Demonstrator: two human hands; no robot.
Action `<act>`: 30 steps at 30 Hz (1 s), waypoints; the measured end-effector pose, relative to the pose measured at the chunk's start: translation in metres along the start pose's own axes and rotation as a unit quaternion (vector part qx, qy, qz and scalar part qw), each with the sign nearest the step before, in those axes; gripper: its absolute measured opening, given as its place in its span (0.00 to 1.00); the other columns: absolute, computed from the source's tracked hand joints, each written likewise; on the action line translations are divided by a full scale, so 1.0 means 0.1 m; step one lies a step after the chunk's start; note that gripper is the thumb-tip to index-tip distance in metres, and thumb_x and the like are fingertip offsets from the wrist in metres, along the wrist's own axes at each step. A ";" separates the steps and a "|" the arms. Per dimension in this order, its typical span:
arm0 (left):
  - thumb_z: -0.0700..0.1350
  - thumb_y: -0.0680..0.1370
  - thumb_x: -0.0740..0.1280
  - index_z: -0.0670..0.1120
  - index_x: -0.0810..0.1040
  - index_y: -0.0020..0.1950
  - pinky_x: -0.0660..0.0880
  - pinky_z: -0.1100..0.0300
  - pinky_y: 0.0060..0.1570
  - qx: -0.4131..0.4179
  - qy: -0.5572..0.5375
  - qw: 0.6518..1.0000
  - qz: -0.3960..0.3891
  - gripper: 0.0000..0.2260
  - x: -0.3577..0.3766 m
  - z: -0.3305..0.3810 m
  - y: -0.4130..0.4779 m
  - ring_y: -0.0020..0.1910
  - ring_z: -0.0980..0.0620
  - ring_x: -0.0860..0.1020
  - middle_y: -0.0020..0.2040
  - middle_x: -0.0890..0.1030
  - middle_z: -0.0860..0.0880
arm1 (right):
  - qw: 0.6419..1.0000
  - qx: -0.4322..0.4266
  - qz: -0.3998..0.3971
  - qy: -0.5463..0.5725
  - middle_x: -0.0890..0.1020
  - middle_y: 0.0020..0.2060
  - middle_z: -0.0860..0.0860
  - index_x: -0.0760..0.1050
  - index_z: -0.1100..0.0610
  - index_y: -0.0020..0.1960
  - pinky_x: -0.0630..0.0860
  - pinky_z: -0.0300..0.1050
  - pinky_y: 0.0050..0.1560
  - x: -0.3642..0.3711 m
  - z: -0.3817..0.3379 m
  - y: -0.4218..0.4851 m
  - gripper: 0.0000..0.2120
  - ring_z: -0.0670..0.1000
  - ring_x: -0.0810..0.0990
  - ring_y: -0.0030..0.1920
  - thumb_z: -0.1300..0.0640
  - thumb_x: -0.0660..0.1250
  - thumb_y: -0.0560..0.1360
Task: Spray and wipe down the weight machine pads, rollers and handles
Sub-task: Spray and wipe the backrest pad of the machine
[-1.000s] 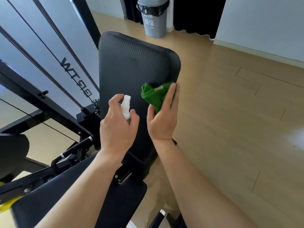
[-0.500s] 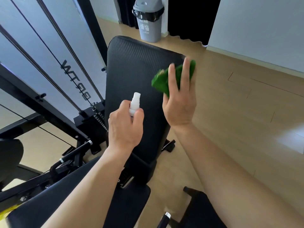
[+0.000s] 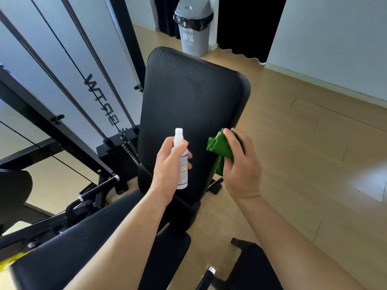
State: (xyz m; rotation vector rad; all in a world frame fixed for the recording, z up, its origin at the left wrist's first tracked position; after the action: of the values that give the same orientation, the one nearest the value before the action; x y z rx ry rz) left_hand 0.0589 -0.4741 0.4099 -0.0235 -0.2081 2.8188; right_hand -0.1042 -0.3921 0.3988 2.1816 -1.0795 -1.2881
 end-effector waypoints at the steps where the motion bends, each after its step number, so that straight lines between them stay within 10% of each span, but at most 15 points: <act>1: 0.57 0.78 0.65 0.44 0.79 0.47 0.77 0.58 0.39 -0.014 -0.015 1.000 -0.002 0.16 0.02 0.01 0.00 0.35 0.51 0.77 0.38 0.79 0.46 | 1.000 0.002 0.002 0.005 0.76 0.67 0.54 0.74 0.56 0.71 0.81 0.54 0.52 -0.05 0.01 0.02 0.28 0.55 0.77 0.64 0.69 0.64 0.72; 5: 0.69 0.81 0.58 0.41 0.85 0.44 0.76 0.60 0.39 -0.081 -0.003 0.997 0.014 0.33 0.10 0.06 -0.02 0.32 0.51 0.76 0.33 0.78 0.45 | 1.000 0.009 0.003 0.019 0.76 0.65 0.53 0.74 0.57 0.71 0.81 0.49 0.51 -0.23 0.02 0.09 0.29 0.52 0.77 0.63 0.70 0.66 0.71; 12: 0.67 0.80 0.63 0.47 0.75 0.30 0.75 0.48 0.60 -0.164 -0.064 0.984 0.010 0.28 0.21 0.06 0.06 0.41 0.42 0.87 0.32 0.79 0.46 | 0.999 0.029 0.008 0.028 0.77 0.63 0.53 0.74 0.58 0.70 0.73 0.36 0.54 -0.39 -0.07 0.35 0.24 0.49 0.76 0.61 0.65 0.64 0.75; 24: 0.58 0.81 0.62 0.43 0.72 0.29 0.75 0.53 0.38 -0.110 -0.002 0.992 0.061 0.25 0.38 0.15 0.22 0.28 0.50 0.73 0.27 0.75 0.47 | 0.997 0.054 0.054 0.022 0.77 0.60 0.56 0.74 0.59 0.69 0.63 0.19 0.56 -0.60 -0.07 0.65 0.19 0.48 0.75 0.57 0.63 0.64 0.78; 30: 0.60 0.82 0.62 0.41 0.73 0.31 0.75 0.53 0.38 -0.098 -0.005 0.993 0.069 0.27 0.32 0.02 0.24 0.28 0.49 0.73 0.27 0.75 0.46 | 0.994 -0.084 0.059 -0.039 0.77 0.64 0.57 0.75 0.58 0.70 0.78 0.46 0.56 -0.49 -0.36 1.21 0.21 0.55 0.77 0.61 0.61 0.66 0.77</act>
State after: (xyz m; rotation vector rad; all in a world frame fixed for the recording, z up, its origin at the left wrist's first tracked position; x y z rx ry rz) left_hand 0.0207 -0.4872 0.4086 -0.0693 -0.5030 2.9253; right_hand -0.1379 -0.4320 0.5238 1.9307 -1.0694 -1.3683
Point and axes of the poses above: each hand's wrist, its own y-axis towards the middle knuckle, its own x-axis out of the palm, z = x × y, the point moved 5 cm from there along y, towards the middle knuckle
